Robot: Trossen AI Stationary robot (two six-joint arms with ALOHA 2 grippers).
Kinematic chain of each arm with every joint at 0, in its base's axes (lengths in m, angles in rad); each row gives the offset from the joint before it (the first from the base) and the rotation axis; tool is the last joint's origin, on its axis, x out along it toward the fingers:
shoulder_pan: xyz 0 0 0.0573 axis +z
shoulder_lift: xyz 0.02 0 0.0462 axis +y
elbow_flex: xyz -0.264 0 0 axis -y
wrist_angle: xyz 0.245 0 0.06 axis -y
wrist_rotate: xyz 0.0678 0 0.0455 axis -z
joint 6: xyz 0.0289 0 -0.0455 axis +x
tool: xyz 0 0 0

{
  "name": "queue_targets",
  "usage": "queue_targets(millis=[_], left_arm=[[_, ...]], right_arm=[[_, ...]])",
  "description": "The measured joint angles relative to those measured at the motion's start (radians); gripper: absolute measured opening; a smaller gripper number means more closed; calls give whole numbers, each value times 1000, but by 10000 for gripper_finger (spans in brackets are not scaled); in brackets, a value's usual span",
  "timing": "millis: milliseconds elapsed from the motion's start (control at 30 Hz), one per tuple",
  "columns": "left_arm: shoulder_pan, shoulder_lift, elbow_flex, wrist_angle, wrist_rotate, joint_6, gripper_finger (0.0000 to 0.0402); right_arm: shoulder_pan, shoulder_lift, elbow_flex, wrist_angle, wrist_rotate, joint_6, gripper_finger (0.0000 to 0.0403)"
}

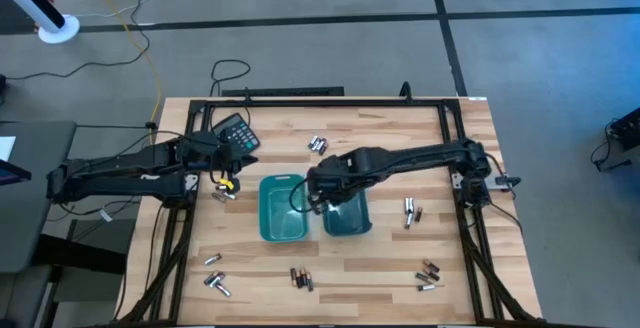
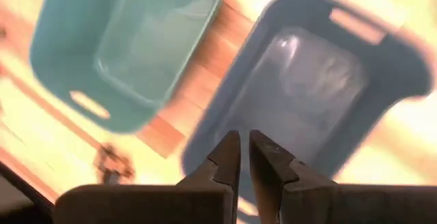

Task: Sort batteries
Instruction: Put the silver battery into the green bin

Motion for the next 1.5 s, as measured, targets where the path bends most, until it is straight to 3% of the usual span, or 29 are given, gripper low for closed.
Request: queue_targets(millis=[233,367,800,1167,1300,1500], left_arm=[[0,0,0,1,0,-31,4],[0,0,0,2,0,-80,4],[0,0,0,23,0,-280,4],[0,1,0,166,-1,-361,4],[-1,19,0,232,-1,-436,4],[-3,122,0,366,-1,-571,4]], right_arm=[[-19,-20,0,32,0,-308,52],[-43,-11,-7,5,12,-327,52],[-50,-151,-69,-118,269,-432,53],[-21,-520,-493,-50,289,-235,121],[44,-659,-667,-12,382,-96,156],[152,-858,-918,219,458,-14,185]])
